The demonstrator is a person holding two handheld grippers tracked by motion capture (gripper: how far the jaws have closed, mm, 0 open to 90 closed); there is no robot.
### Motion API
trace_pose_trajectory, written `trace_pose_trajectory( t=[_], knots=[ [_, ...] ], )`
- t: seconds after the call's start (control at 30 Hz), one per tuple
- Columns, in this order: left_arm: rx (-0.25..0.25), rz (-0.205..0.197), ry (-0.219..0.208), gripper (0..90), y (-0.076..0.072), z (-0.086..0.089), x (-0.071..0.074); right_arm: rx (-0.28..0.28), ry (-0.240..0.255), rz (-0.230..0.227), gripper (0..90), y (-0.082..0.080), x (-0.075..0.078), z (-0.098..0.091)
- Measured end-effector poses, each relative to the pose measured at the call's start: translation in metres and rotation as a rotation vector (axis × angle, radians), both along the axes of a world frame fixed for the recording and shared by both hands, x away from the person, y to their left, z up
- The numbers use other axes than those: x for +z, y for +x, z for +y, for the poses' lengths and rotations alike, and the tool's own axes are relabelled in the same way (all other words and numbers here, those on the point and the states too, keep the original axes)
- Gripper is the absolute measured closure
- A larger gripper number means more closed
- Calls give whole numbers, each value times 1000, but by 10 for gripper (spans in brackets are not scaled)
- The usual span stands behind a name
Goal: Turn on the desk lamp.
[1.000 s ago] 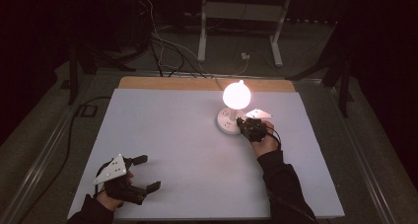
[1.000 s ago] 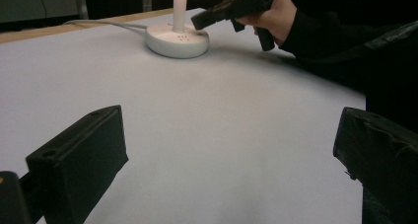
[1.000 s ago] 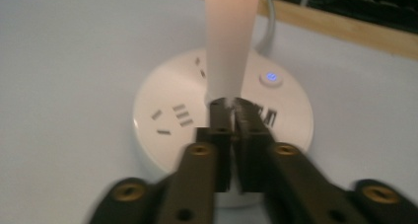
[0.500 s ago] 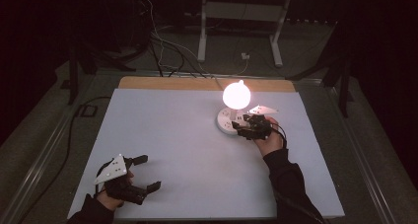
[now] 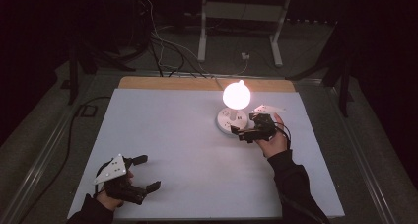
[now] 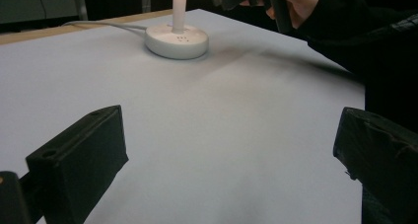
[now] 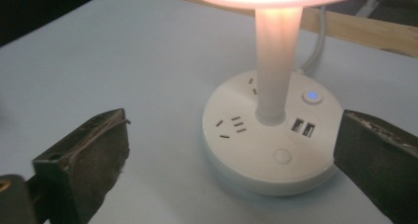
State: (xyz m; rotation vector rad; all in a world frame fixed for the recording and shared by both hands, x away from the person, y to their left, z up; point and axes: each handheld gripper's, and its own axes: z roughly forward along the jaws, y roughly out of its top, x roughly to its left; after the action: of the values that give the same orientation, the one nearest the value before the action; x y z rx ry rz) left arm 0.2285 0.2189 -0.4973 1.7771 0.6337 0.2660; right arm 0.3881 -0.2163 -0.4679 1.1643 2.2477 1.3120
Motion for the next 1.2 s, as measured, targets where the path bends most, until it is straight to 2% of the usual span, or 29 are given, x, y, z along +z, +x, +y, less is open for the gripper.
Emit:
trace_pose_trajectory(
  t=[0.17, 0.23, 0.27, 0.37, 0.63, 0.7, 0.87, 1.13, 1.2],
  knots=[
    [-4, 4, -1, 4, 1, 0, 0, 50, 26, -5, 0, -7, 7, -4],
    [-5, 0, -3, 4, 1, 0, 0, 73, 28, -28, 0, -10, 8, -5],
    [-4, 1, -2, 3, 0, 0, 0, 86, 35, -16, 0, -11, 8, -5],
    [-1, 1, -3, 3, 0, 0, 0, 104, 15, -8, 0, -15, 7, -7],
    [2, 5, -4, 3, 0, 0, 0, 103, 8, -19, 0, -31, 5, -20],
    [2, 3, 2, 4, 0, 0, -1, 104, 21, -19, 0, -37, 3, -24],
    [3, 3, 6, 4, -1, -1, -1, 103, 30, 17, 0, -49, -3, -35],
    [2, 3, 5, 3, -1, -1, -1, 87, 10, 24, 0, -65, -11, -49],
    [3, 3, 3, 4, -1, -1, -1, 86, 7, 42, 0, -69, -15, -51]
  ],
)
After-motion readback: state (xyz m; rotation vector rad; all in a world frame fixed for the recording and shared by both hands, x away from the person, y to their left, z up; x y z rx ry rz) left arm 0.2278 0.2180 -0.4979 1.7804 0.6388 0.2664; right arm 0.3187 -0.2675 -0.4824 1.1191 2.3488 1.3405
